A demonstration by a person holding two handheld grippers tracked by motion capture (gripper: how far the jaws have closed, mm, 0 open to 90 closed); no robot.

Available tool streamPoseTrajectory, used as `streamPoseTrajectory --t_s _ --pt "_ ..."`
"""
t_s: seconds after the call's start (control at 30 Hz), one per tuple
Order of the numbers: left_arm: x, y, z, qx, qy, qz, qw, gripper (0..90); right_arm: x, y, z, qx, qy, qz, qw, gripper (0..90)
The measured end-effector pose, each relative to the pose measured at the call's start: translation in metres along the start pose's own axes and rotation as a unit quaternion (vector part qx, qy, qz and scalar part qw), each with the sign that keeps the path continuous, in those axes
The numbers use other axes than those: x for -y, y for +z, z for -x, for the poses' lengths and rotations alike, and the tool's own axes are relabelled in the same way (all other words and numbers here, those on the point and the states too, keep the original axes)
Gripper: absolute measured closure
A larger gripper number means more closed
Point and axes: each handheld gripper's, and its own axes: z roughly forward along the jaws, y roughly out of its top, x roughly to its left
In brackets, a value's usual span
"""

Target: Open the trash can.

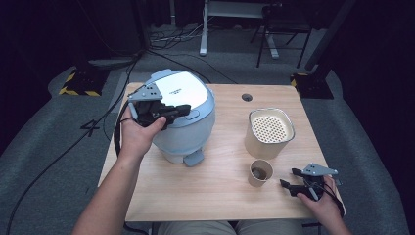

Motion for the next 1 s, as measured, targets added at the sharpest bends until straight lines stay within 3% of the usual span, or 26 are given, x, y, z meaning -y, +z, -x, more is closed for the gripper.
streamPoseTrajectory --t_s 0.2,0.37,0.5,0.57,0.63,0.67,0.77,0.8,1.0 --pt "-0.001 0.008 0.006 -0.017 0.025 -0.031 0.9991 89.9 0.0 0.0 0.0 -0.001 -0.001 0.0 1.0 28.5" --pt "-0.003 0.009 0.009 -0.03 0.044 -0.041 0.9977 90.0 0.0 0.0 0.0 -0.001 -0.001 0.0 1.0 28.5" --pt "-0.005 0.012 0.012 -0.037 0.049 -0.054 0.9967 90.0 0.0 0.0 0.0 -0.001 -0.001 0.0 1.0 28.6" --pt "-0.004 0.015 0.013 -0.029 0.034 -0.054 0.9975 90.0 0.0 0.0 0.0 -0.002 -0.001 0.0 1.0 28.6" --pt "-0.005 0.015 0.013 -0.031 0.033 -0.056 0.9974 90.0 0.0 -0.001 0.0 -0.002 -0.001 0.0 1.0 28.6" --pt "-0.006 0.015 0.016 -0.049 0.04 -0.061 0.9962 90.0 0.0 -0.001 0.0 -0.002 -0.001 0.0 1.0 28.7" --pt "-0.005 0.015 0.015 -0.02 0.025 -0.057 0.9979 90.0 0.001 -0.001 0.0 -0.002 -0.001 -0.001 1.0 28.8" --pt "-0.005 0.015 0.015 -0.02 0.025 -0.057 0.9979 89.5 0.001 -0.001 0.0 -0.002 -0.001 -0.001 1.0 28.8" --pt "-0.003 0.01 0.021 0.008 0.037 -0.021 0.9991 66.7 0.001 -0.001 0.0 -0.002 -0.001 0.0 1.0 28.8"
